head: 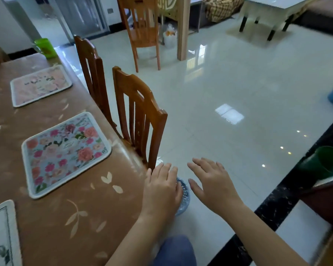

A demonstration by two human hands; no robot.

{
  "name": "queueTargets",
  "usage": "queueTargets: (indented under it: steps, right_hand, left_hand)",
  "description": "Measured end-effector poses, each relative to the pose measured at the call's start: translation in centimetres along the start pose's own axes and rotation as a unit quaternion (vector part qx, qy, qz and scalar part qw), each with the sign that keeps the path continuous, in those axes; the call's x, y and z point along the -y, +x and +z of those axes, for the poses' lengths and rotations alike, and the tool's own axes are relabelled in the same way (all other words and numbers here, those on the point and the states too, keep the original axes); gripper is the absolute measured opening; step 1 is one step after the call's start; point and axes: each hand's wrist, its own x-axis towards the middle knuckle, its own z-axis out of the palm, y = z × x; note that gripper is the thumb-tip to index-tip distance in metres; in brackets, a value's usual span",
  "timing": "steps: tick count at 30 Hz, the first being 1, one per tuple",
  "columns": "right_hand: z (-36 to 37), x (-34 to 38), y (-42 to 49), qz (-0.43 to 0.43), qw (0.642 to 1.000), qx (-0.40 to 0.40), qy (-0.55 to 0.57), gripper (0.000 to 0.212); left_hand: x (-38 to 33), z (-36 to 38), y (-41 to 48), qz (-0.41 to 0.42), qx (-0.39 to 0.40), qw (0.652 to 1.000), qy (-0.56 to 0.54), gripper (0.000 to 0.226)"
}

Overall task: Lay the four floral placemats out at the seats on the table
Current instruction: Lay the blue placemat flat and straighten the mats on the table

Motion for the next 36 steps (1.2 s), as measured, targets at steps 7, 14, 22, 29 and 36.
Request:
queueTargets:
  steps: [7,14,22,29,36]
  right_hand:
    - [-0.5,-7.3,3.6,0.031,0.999,-0.009,-0.015,0.040]
    - [-0.6,-16.1,12.7,0.025,1.000,0.002,-0.014,0.039]
    - [-1.9,-22.1,23.2,-0.010,1.000,0.003,0.016,0.039]
    - [-2.3,-27.0,31.7,-0.016,0.998,0.001,0.054,0.039]
    - [-2.6,-32.8,44.9,-0.081,0.995,0.017,0.063,0.039]
  left_hand:
    - [-3.6,4.4,7.0,0.002,0.016,0.999,-0.041,0.041]
    - [-5.8,8.8,17.9,-0.014,0.009,0.999,-0.052,0.039]
    - [-5.6,10.5,28.8,-0.074,-0.013,0.997,-0.022,0.039]
    - [-5.4,12.4,37.6,-0.077,-0.041,0.996,0.000,0.040]
    - [-4.6,14.4,50.1,-0.130,-0.112,0.985,0.023,0.039]
